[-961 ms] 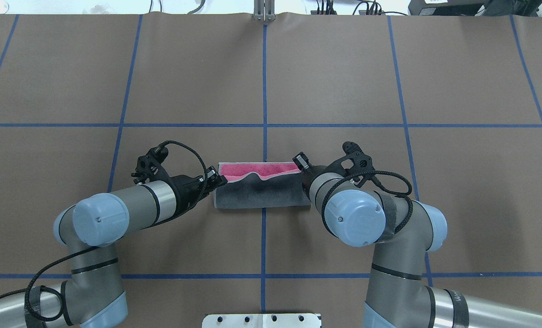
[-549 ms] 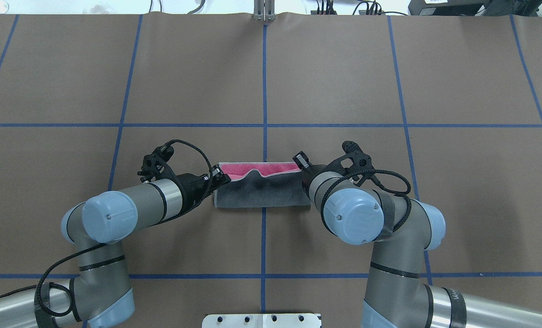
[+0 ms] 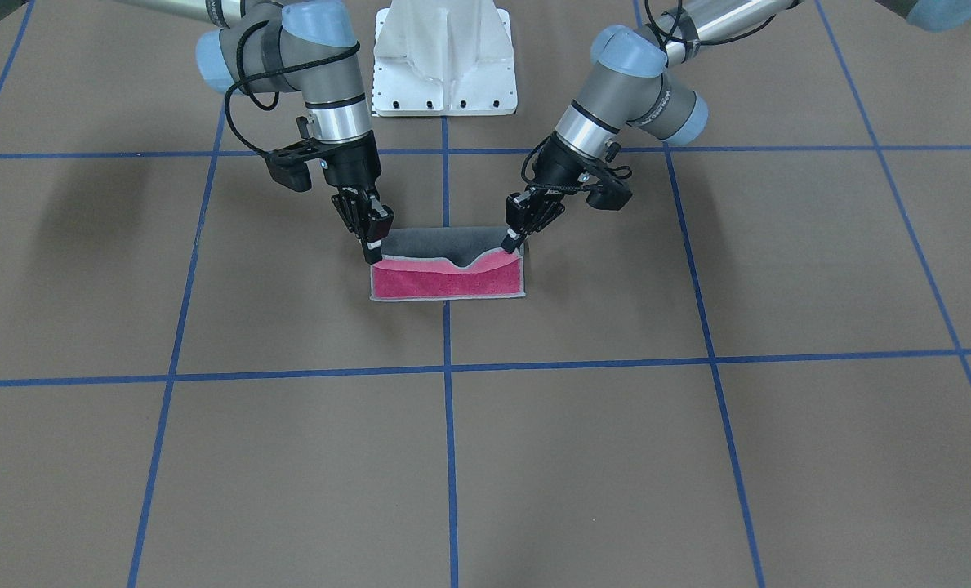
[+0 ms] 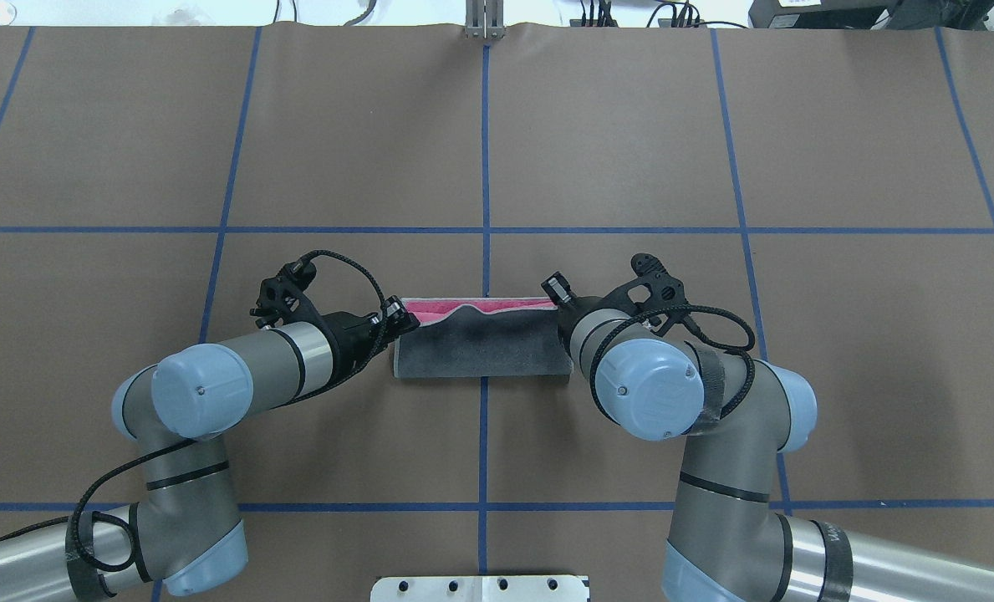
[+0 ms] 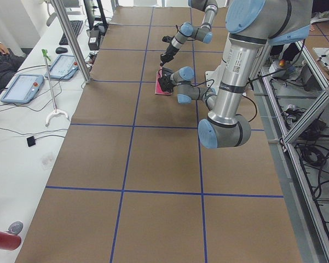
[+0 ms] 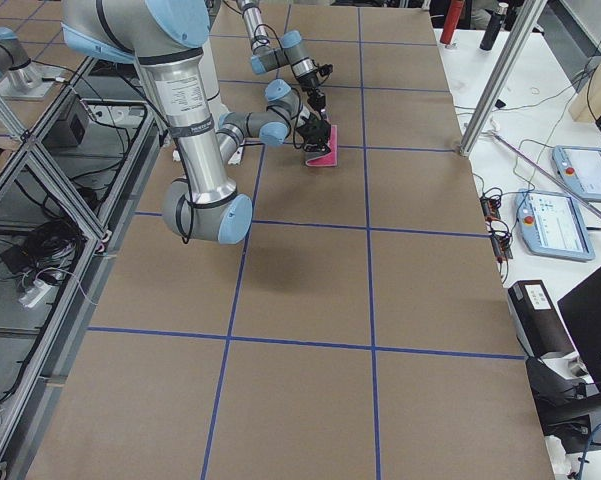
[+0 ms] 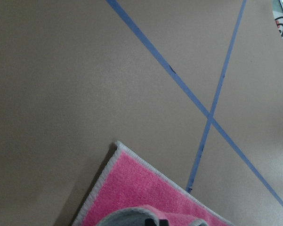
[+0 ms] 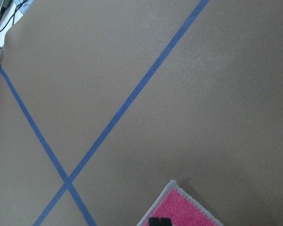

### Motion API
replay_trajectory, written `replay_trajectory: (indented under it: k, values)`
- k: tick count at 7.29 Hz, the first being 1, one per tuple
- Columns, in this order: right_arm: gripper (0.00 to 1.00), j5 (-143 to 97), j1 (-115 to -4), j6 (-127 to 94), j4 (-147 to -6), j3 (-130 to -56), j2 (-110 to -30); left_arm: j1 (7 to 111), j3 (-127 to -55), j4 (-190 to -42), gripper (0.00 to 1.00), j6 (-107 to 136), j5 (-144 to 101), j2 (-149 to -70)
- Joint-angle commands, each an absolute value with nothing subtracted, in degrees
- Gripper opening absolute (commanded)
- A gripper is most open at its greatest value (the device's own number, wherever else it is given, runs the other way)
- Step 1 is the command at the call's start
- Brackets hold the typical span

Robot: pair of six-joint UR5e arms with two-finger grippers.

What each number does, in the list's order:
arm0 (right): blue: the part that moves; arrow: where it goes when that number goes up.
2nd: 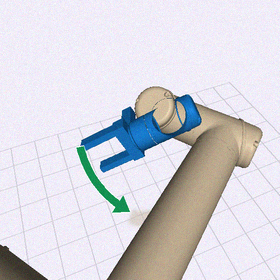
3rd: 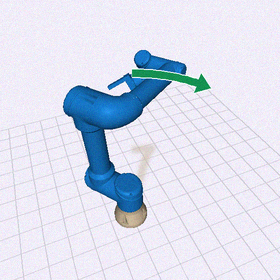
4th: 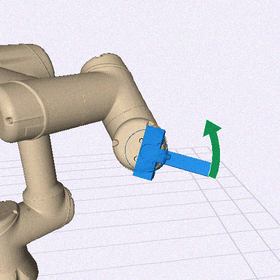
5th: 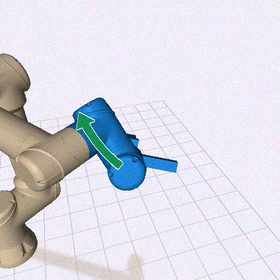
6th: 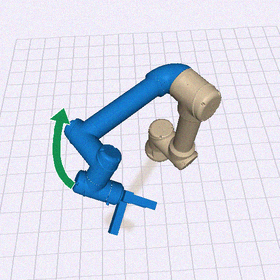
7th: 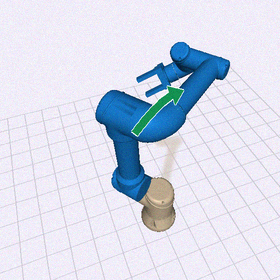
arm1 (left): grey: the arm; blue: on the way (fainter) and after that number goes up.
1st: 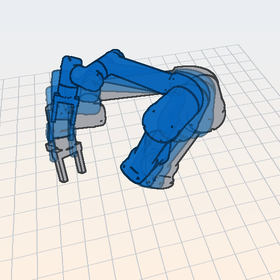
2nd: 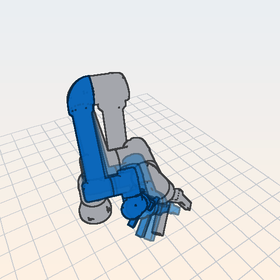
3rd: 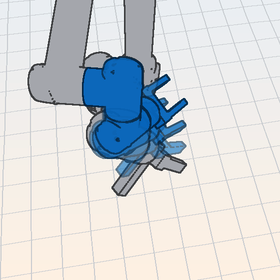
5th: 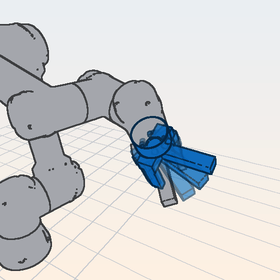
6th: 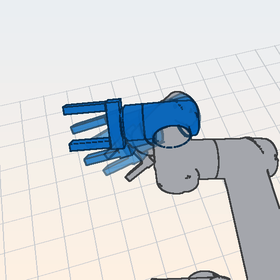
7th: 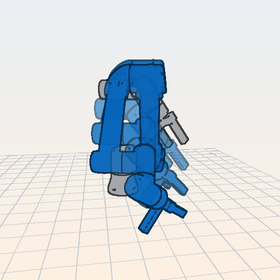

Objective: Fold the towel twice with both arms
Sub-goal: 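Lay the held edge onto the far edge and open both grippers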

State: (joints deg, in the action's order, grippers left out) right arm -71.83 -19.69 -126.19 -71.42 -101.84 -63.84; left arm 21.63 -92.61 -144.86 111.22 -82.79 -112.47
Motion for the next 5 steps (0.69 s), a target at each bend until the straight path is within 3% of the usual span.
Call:
replay_trajectory:
  k: [1,2,5]
  values:
    - [0.37,-71.9,-20.0,-121.3,-71.4,-101.2,-63.5,21.8,-92.0,-144.8,0.51,111.0,-82.8,-112.5]
    - [0.99,-72.0,-20.1,-117.3,-71.4,-100.9,-63.2,22.3,-91.3,-144.9,1.0,108.7,-83.1,-112.5]
    - [1.0,-78.4,-23.4,-113.1,-71.4,-101.5,-62.5,23.8,-91.6,-144.9,1.0,105.6,-87.7,-112.9]
